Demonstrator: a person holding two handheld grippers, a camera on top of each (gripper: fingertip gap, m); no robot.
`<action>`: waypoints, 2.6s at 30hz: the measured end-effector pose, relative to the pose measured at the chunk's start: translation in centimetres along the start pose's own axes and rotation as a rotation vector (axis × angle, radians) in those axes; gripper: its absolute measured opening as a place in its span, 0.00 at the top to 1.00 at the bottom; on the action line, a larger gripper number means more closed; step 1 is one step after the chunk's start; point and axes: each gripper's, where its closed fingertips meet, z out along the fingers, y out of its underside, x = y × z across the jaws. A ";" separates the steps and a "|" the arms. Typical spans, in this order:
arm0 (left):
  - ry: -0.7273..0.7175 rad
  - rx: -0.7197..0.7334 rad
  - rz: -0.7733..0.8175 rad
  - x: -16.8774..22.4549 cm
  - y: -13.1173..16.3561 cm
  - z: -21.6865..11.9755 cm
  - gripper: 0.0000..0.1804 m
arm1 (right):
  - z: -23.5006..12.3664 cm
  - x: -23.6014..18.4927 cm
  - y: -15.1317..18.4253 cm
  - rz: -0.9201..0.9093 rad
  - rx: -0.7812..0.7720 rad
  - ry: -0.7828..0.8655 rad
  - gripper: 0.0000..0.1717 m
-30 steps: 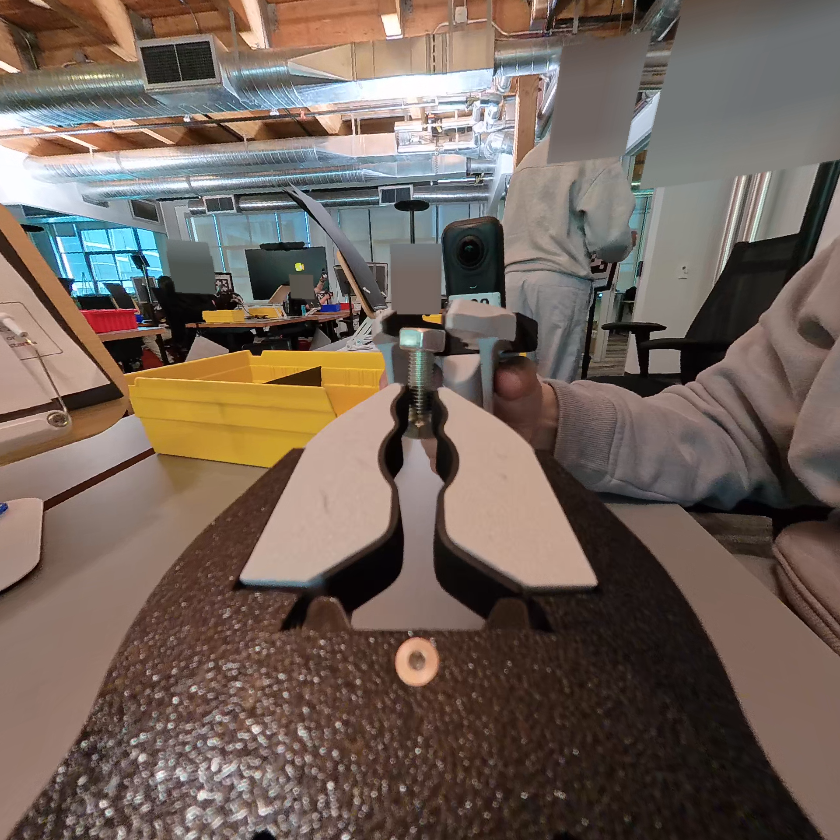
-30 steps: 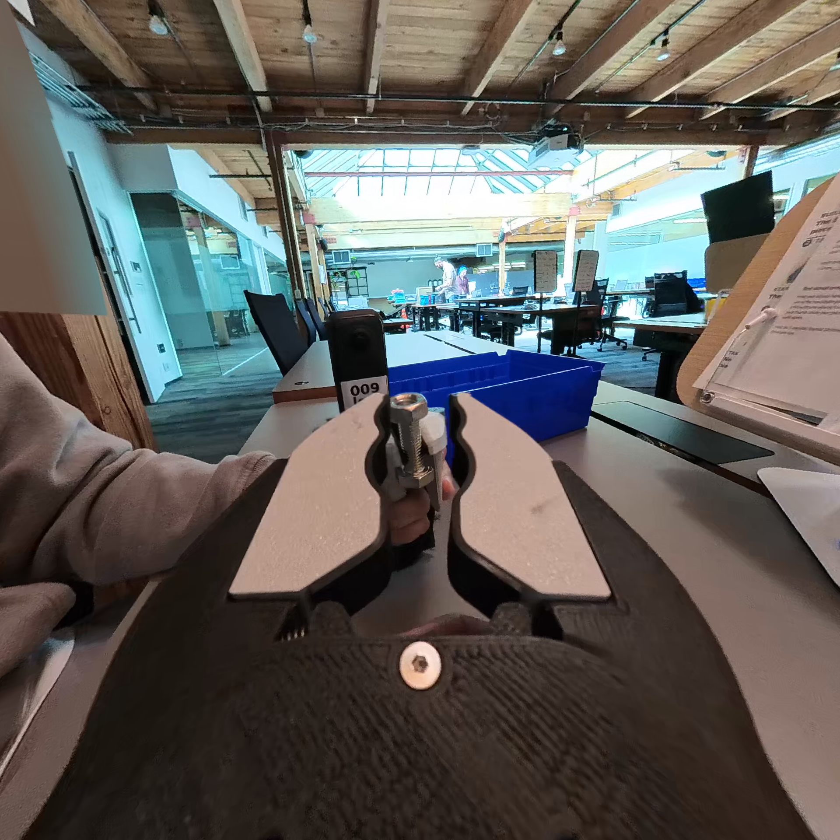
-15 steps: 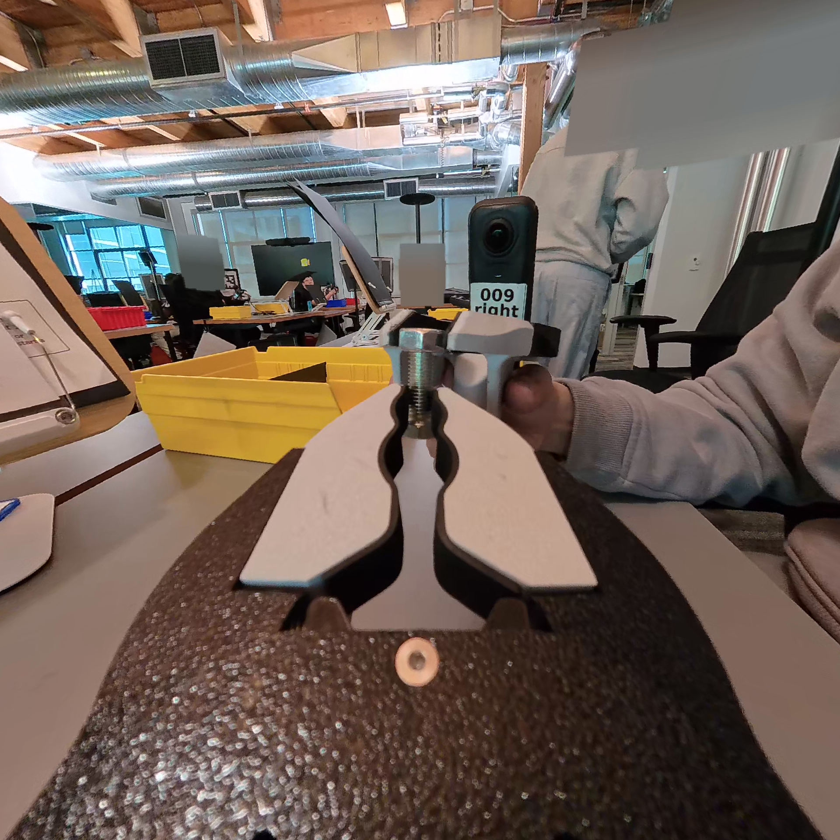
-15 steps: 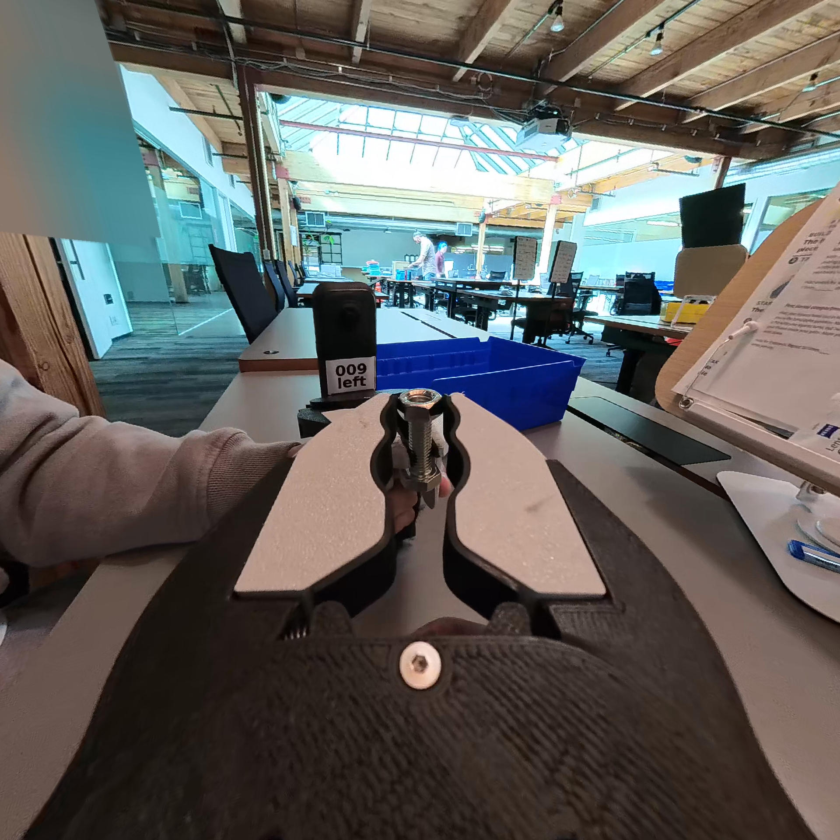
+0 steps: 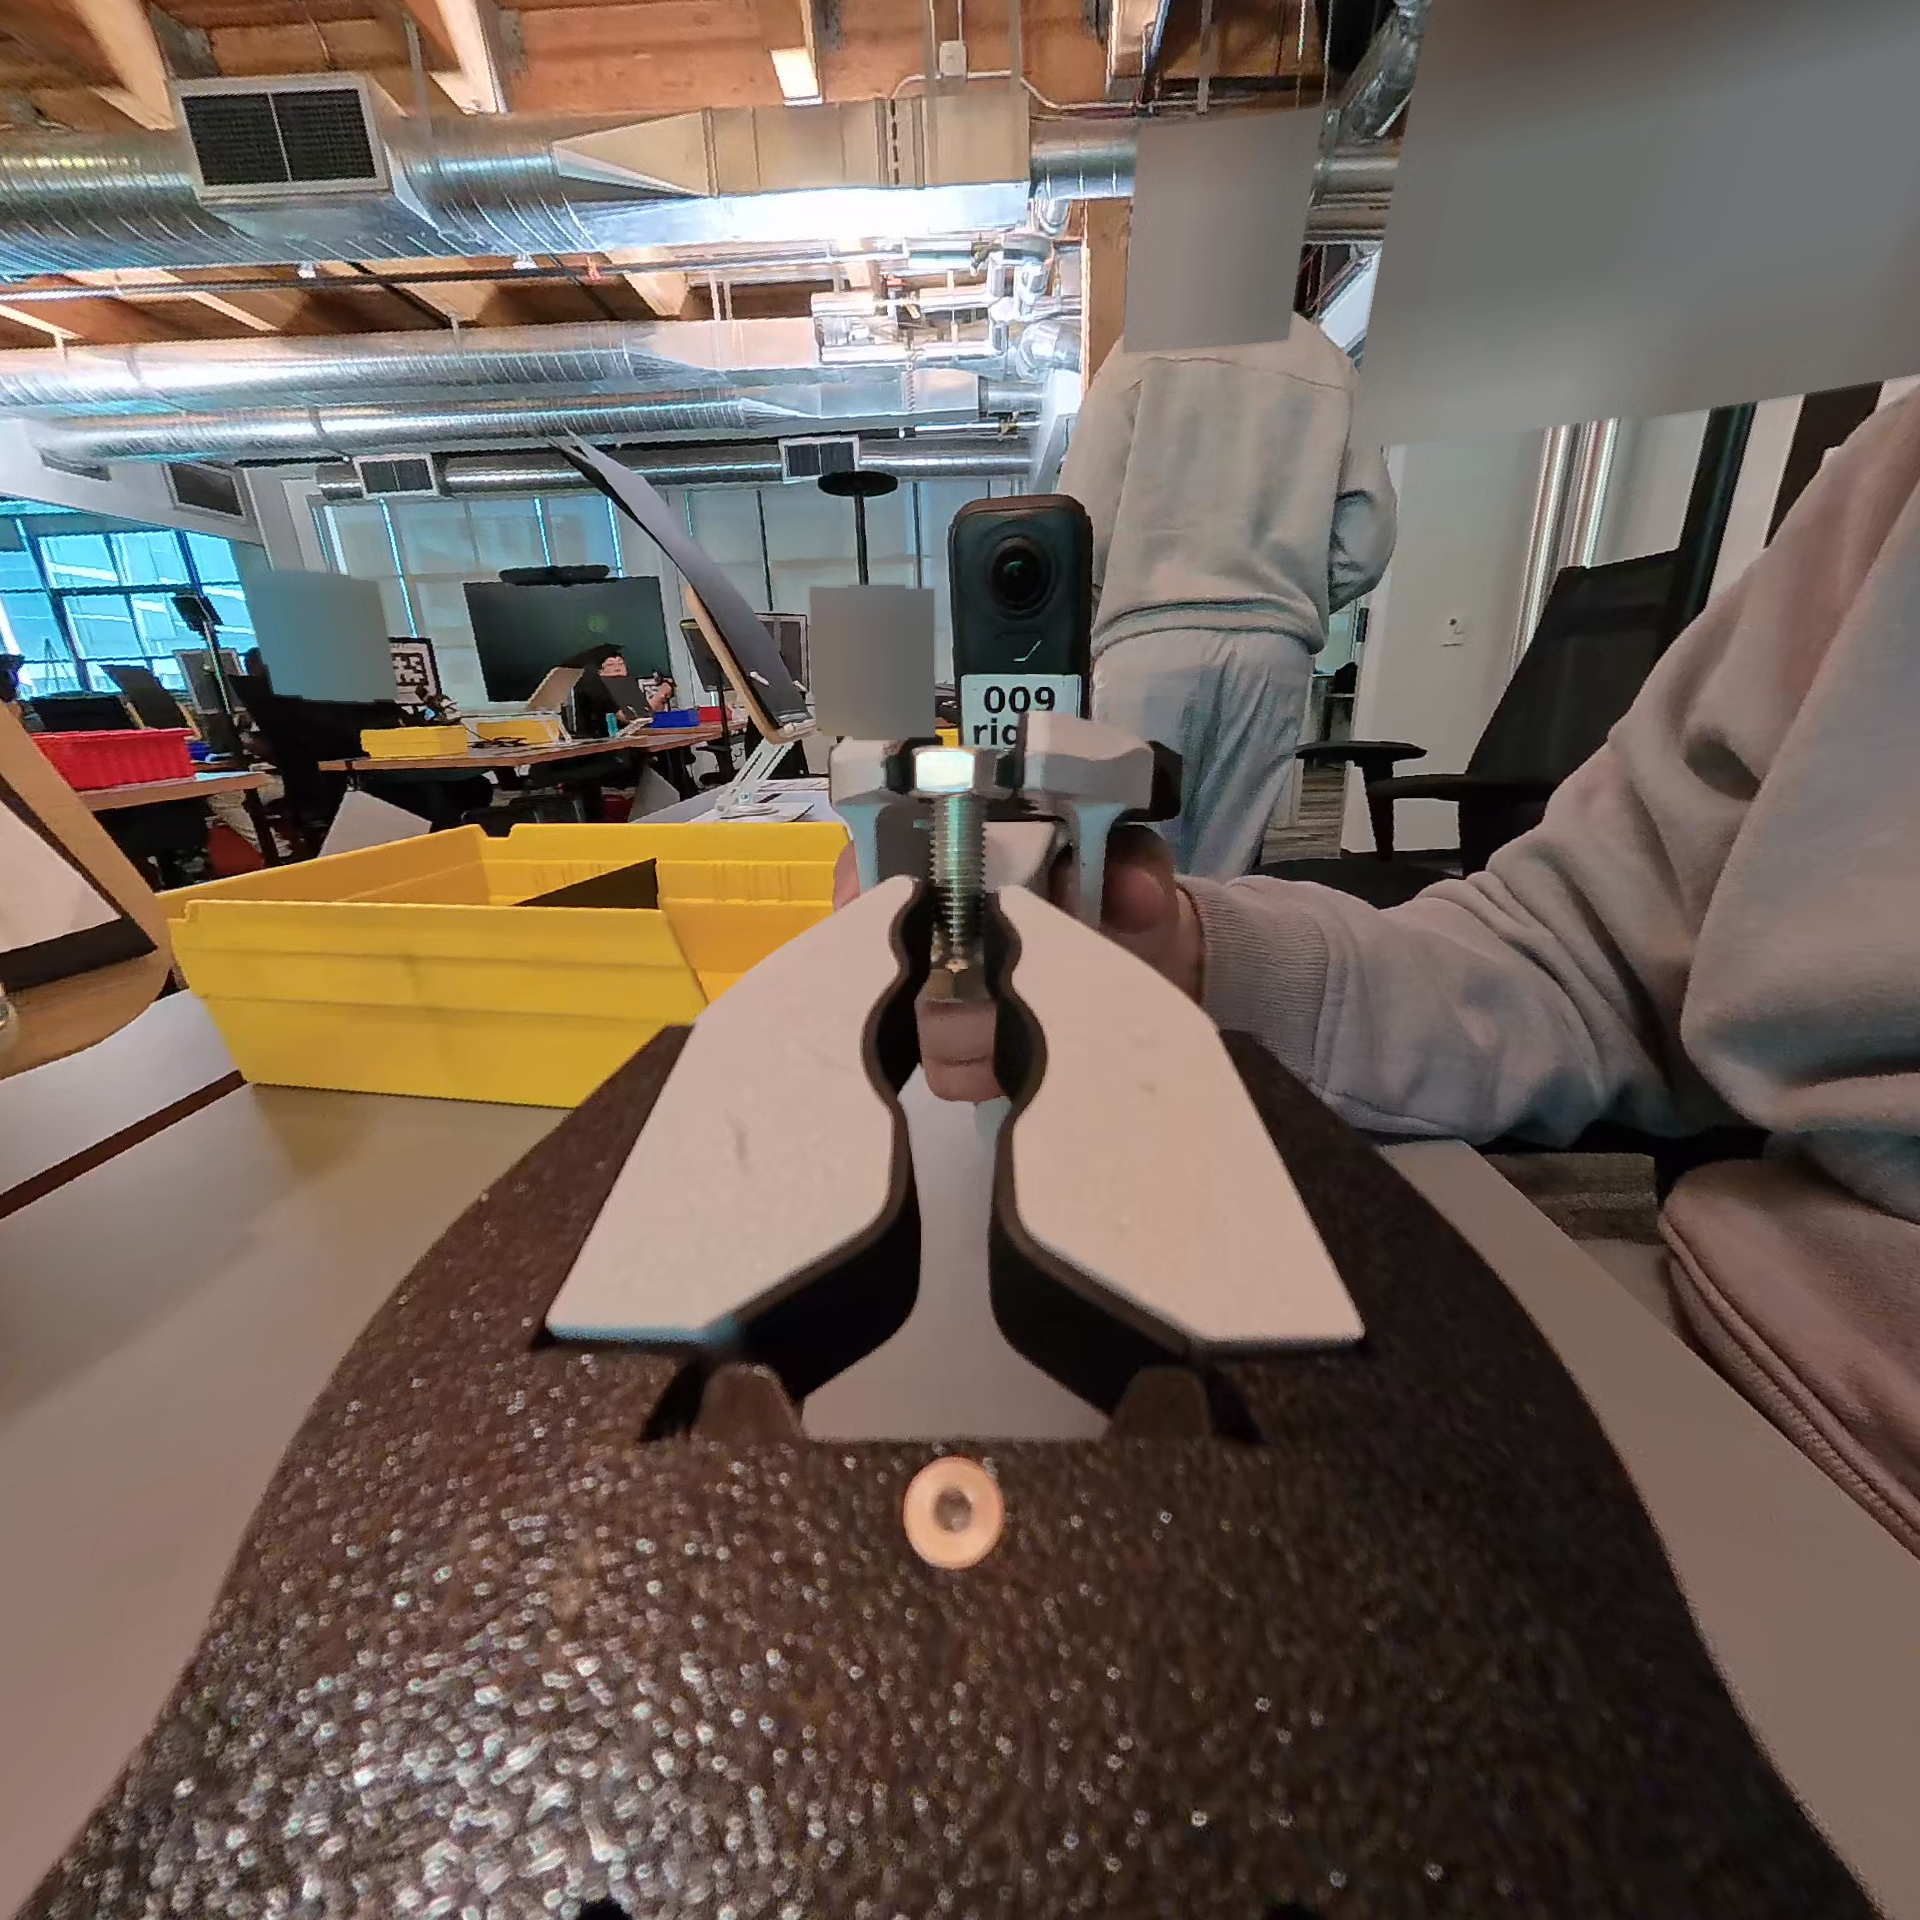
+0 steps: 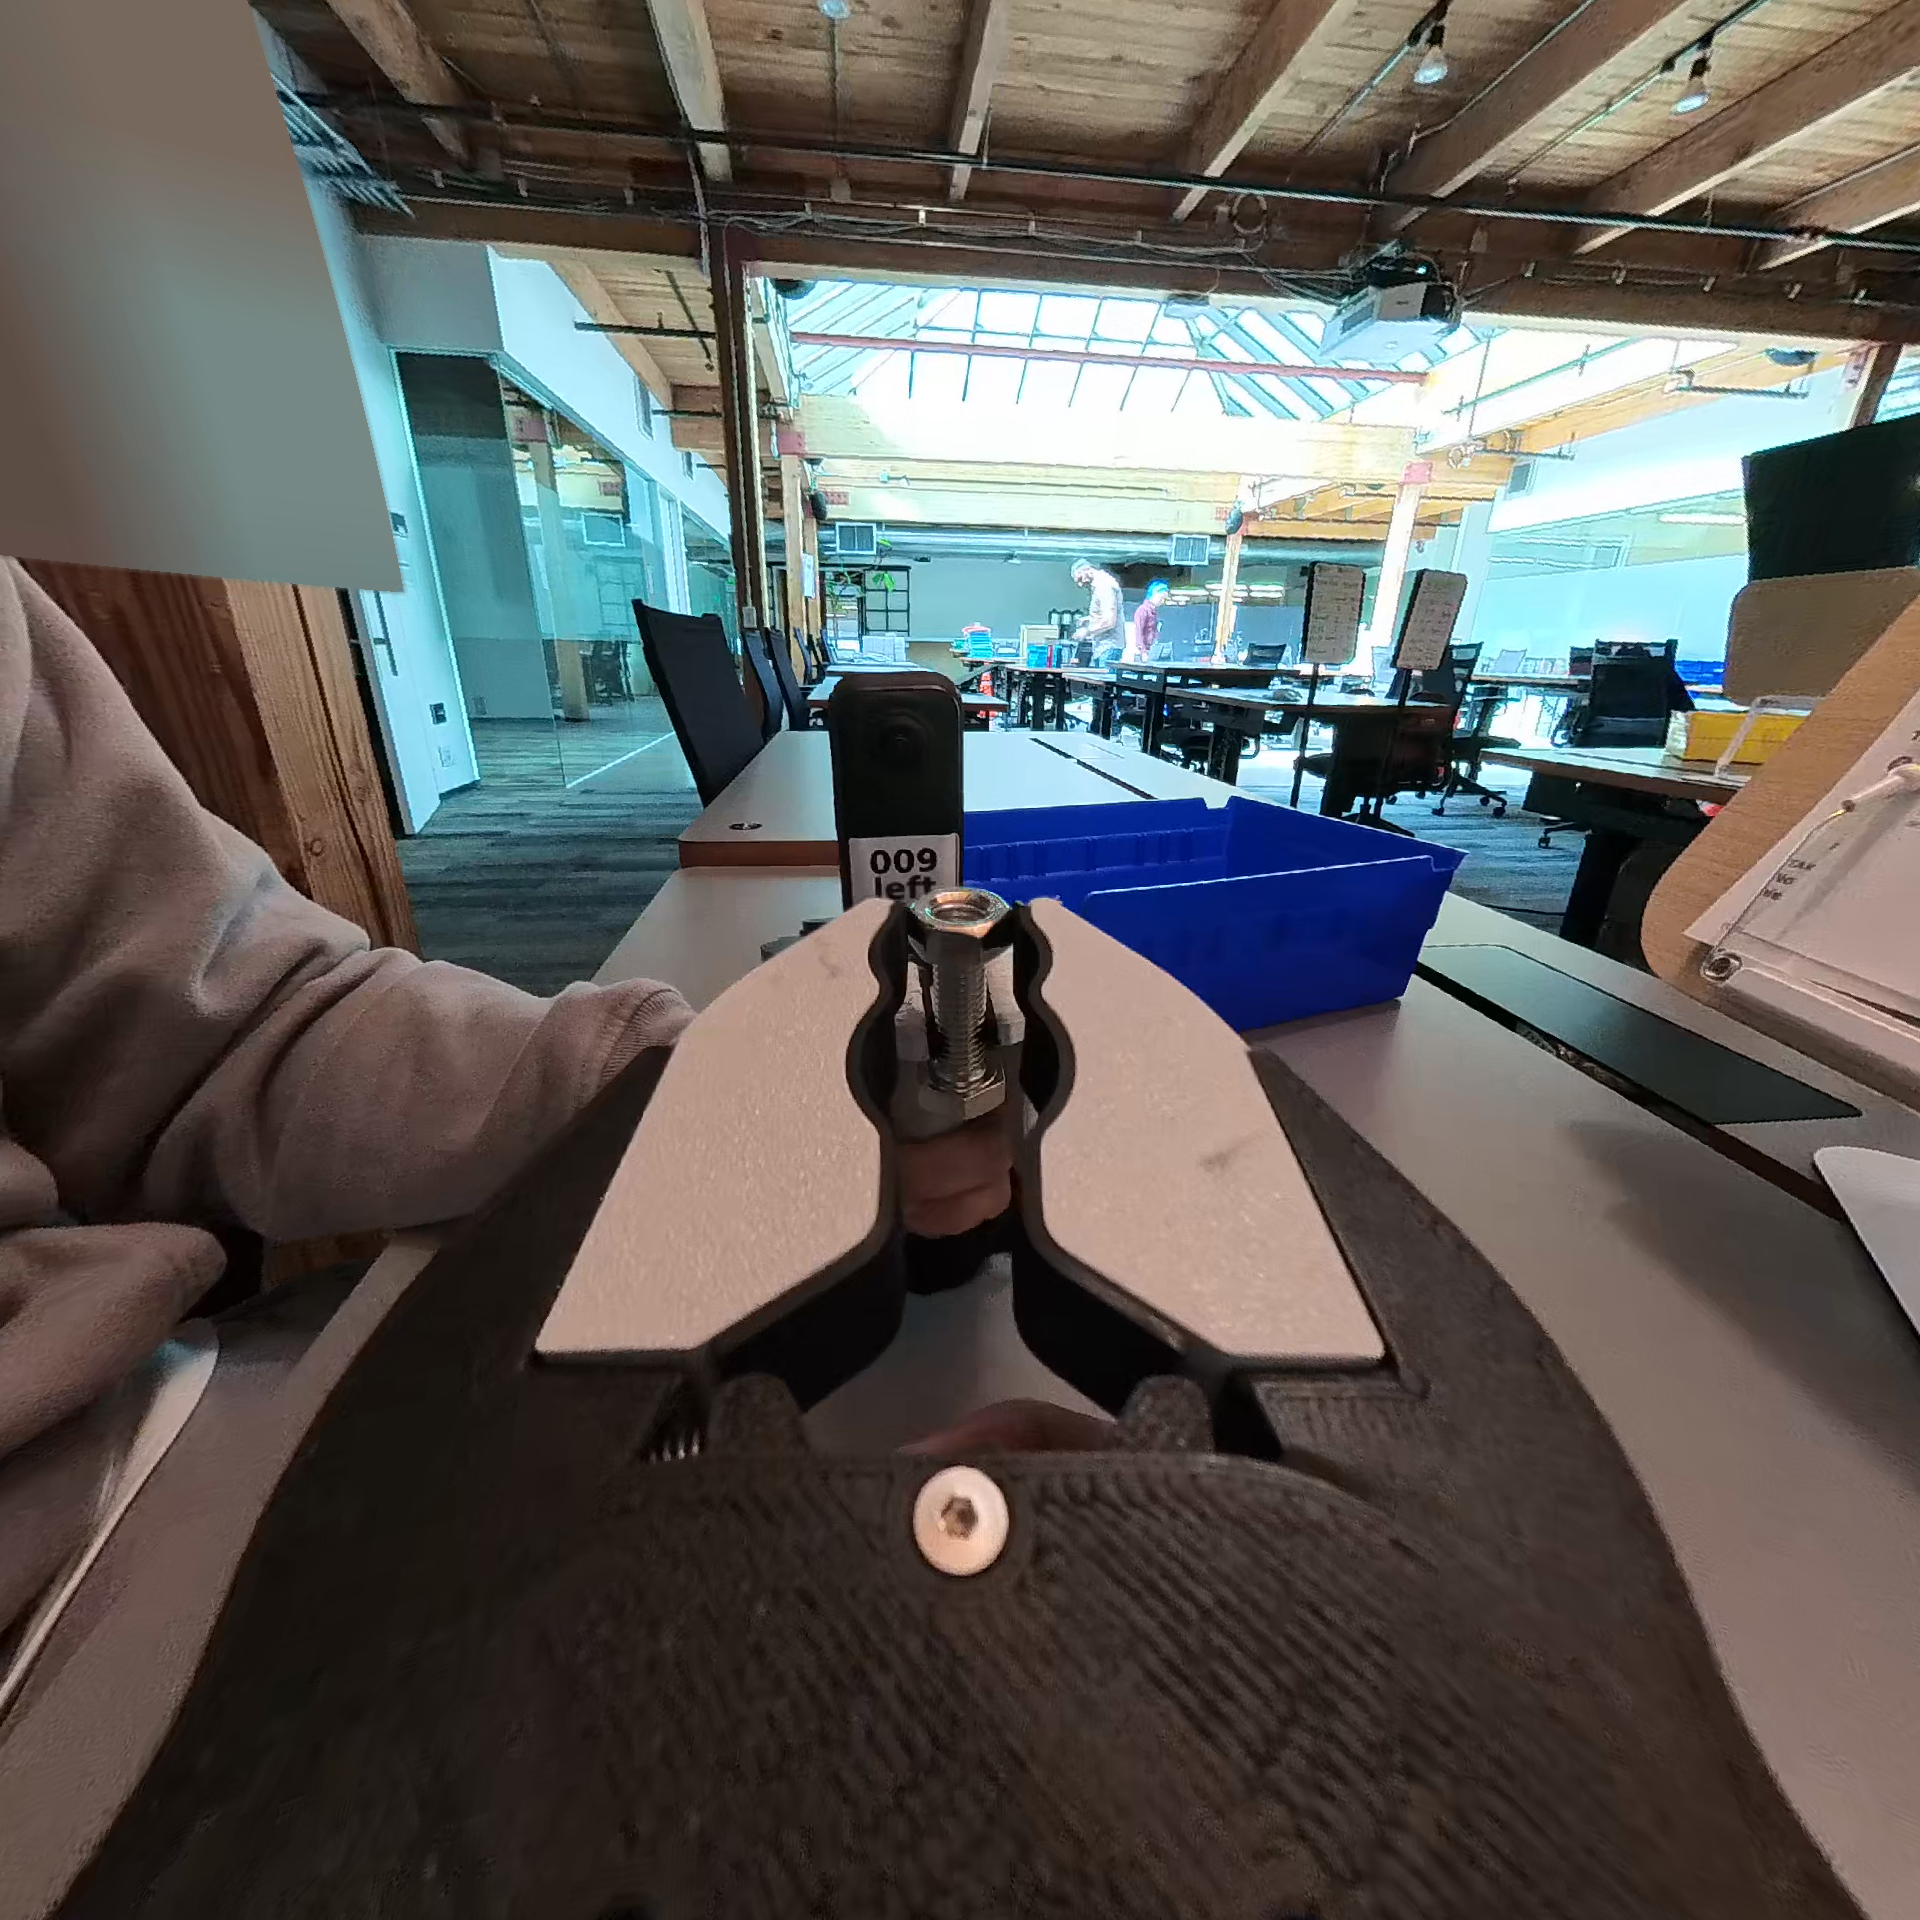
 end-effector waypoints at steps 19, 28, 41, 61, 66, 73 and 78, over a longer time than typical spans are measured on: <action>-0.091 -0.104 0.060 -1.0 1.4 0.2 0.95 | -7.8 9.4 -3.7 -0.263 -0.184 0.633 0.89; -0.111 -0.118 0.057 -1.3 1.6 0.3 0.96 | -26.3 17.0 4.1 -0.152 -0.939 1.199 0.89; -0.120 -0.111 0.048 -1.5 1.6 0.0 0.95 | -24.8 16.5 6.9 -0.031 -0.923 1.089 0.79; -0.138 -0.034 0.021 -1.8 0.7 -0.2 0.95 | -0.1 1.9 2.1 0.062 -0.243 0.115 0.89; -0.142 -0.023 0.021 -1.9 0.4 -0.3 0.95 | 0.3 1.8 2.1 -0.019 -0.233 0.125 0.95; -0.329 0.024 0.071 -3.8 -0.3 -0.8 0.76 | -1.4 4.5 1.0 -0.160 -0.291 0.306 0.95; -0.365 0.015 0.060 -4.3 -0.3 -1.3 0.79 | -10.7 13.6 -2.4 -0.395 -0.647 0.693 0.95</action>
